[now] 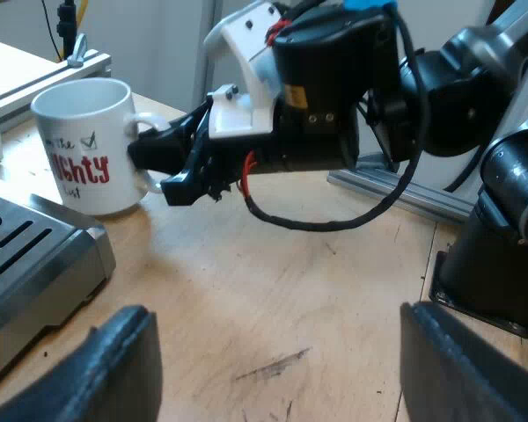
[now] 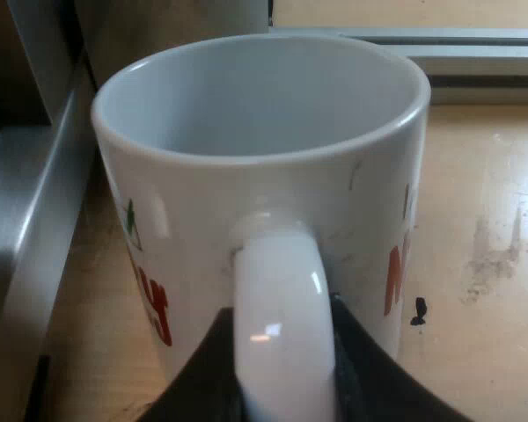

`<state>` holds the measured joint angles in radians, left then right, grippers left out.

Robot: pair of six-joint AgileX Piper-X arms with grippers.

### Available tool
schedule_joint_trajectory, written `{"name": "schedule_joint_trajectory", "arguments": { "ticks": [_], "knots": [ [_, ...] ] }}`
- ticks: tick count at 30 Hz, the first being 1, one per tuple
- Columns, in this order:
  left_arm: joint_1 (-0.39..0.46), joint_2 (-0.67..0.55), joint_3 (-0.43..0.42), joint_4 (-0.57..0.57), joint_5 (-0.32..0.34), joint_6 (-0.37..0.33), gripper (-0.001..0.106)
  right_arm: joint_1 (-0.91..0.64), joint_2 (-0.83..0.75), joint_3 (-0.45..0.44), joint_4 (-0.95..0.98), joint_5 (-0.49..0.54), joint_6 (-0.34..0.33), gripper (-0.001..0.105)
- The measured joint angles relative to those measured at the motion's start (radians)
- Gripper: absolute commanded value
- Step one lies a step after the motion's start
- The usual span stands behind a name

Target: Remove mug from coffee machine

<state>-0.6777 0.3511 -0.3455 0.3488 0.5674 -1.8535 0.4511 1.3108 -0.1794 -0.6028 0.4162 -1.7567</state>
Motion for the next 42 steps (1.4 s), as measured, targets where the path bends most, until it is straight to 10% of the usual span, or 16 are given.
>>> {"name": "schedule_joint_trajectory", "arguments": {
  "ticks": [13,23,42],
  "knots": [
    [0.0,0.0,0.0,0.0,0.0,0.0,0.061,0.0,0.058,-0.002,-0.056,0.054,0.0,0.0],
    [0.0,0.0,0.0,0.0,0.0,0.0,0.061,0.0,0.058,-0.002,-0.053,0.069,0.013,0.057],
    [0.0,0.0,0.0,0.0,0.0,0.0,0.061,0.13,-0.264,-0.002,0.42,0.075,0.088,0.056]
  ]
}}
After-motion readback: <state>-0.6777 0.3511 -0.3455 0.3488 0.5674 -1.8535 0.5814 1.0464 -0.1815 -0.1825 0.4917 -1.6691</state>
